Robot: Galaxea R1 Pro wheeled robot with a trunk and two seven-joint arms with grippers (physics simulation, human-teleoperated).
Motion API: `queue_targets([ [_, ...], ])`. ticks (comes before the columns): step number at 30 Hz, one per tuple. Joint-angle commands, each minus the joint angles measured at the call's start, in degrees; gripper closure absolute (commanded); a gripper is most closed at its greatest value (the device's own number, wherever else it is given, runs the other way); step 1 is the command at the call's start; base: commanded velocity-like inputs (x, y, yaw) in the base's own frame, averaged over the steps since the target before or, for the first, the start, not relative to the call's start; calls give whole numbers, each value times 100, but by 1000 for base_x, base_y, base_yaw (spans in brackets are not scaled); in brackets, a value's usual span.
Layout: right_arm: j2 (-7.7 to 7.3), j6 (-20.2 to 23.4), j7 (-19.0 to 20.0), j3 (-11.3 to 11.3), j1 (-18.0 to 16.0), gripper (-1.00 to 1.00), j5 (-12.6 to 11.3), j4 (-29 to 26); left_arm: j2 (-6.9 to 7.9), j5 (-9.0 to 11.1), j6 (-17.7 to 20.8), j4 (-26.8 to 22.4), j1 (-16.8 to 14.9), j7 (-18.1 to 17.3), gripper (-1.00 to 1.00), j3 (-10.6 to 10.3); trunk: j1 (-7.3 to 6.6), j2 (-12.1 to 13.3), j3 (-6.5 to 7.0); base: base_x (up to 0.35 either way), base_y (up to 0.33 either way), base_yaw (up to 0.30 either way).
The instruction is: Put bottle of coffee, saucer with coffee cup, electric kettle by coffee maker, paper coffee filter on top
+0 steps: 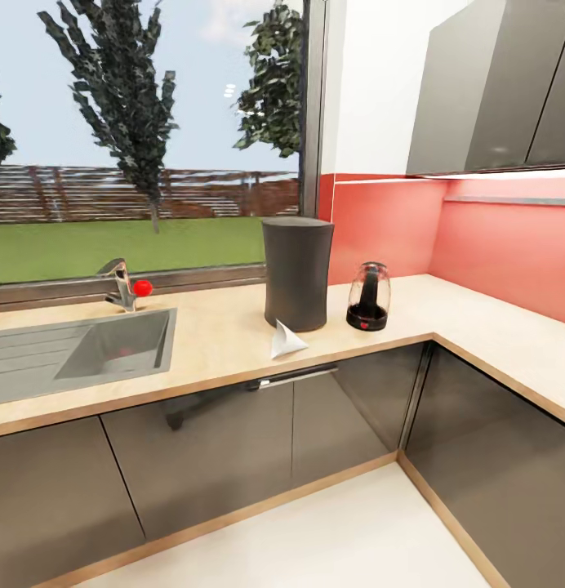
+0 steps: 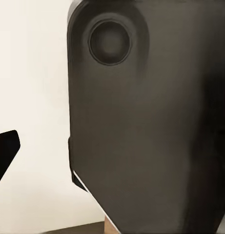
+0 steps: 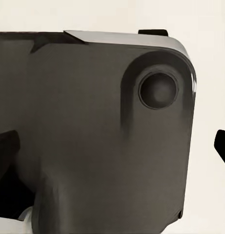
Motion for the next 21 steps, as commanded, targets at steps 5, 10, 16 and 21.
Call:
queue_targets([
  [5, 2, -5, 28, 11, -2, -100, 6, -31, -21, 168, -6, -9, -30, 2, -100, 91, -111, 199, 70, 0, 0, 153],
  [10, 6, -4, 26, 25, -2, -100, 10, -38, -26, 287, -6, -9, -33, 2, -100, 94, -221, 399, 127, 0, 0, 182],
  [16, 8, -5, 21, 30, -3, -100, 17, -43, -19, 330, -29, -9, -33, 2, -100, 94, -352, 640, 198, 0, 0, 168],
  [21, 8, -5, 21, 31, -5, -100, 17, -49, -18, 371, -33, -9, -33, 2, -100, 94, -462, 841, 281, 0, 0, 38],
])
